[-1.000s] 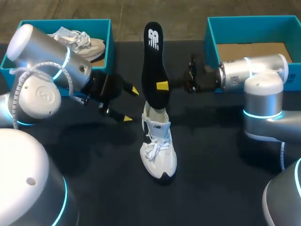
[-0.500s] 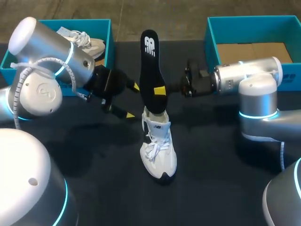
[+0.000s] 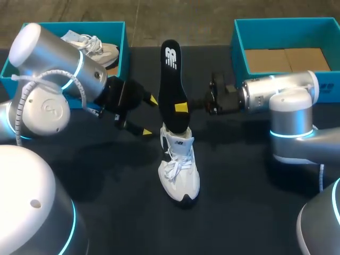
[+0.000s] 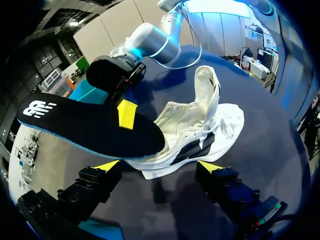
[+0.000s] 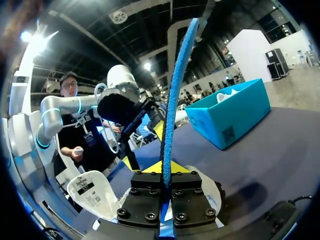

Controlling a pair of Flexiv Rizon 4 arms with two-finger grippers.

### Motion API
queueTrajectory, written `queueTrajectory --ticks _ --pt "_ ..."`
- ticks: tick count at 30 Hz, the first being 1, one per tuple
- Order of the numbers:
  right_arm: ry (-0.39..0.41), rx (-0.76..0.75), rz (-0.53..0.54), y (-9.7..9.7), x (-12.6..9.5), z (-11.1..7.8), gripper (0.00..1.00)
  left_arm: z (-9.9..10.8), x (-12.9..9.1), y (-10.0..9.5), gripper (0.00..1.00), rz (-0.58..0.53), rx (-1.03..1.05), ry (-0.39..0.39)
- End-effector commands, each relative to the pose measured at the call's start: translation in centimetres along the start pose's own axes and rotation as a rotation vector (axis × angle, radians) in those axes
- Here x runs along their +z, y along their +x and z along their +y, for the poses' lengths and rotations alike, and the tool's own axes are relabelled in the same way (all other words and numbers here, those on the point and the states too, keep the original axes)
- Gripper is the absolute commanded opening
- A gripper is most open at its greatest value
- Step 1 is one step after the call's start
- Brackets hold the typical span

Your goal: Take the shoe out of the shoebox, open the shoe tongue, remove and reinsert the insole, then place the shoe into the shoebox

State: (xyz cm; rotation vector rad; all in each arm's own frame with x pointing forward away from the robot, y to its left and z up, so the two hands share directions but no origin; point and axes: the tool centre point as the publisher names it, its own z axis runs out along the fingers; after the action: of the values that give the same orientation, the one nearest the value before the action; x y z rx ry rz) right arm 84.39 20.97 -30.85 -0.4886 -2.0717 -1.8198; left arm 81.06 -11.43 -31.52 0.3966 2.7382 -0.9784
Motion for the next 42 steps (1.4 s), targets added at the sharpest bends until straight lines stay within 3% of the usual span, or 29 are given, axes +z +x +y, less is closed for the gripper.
queueTrajectory --ticks 1,14,37,42 --pt "-0.012 0.005 -0.014 0.4 0.4 -0.6 0.00 0.0 -0.1 0.1 1.00 -0.001 0.000 -0.003" --pt "-0.033 0.013 -0.016 1.1 1.0 -2.4 0.00 0.0 -0.1 0.1 1.00 -0.001 0.000 -0.003" --pt "0.019 0.086 -0.050 2.2 1.2 -6.2 0.00 0.0 -0.1 0.1 1.00 -0.001 0.000 -0.003" --pt "0.018 0.088 -0.064 2.4 1.2 -6.0 0.02 0.0 -0.1 0.1 1.00 -0.001 0.000 -0.003"
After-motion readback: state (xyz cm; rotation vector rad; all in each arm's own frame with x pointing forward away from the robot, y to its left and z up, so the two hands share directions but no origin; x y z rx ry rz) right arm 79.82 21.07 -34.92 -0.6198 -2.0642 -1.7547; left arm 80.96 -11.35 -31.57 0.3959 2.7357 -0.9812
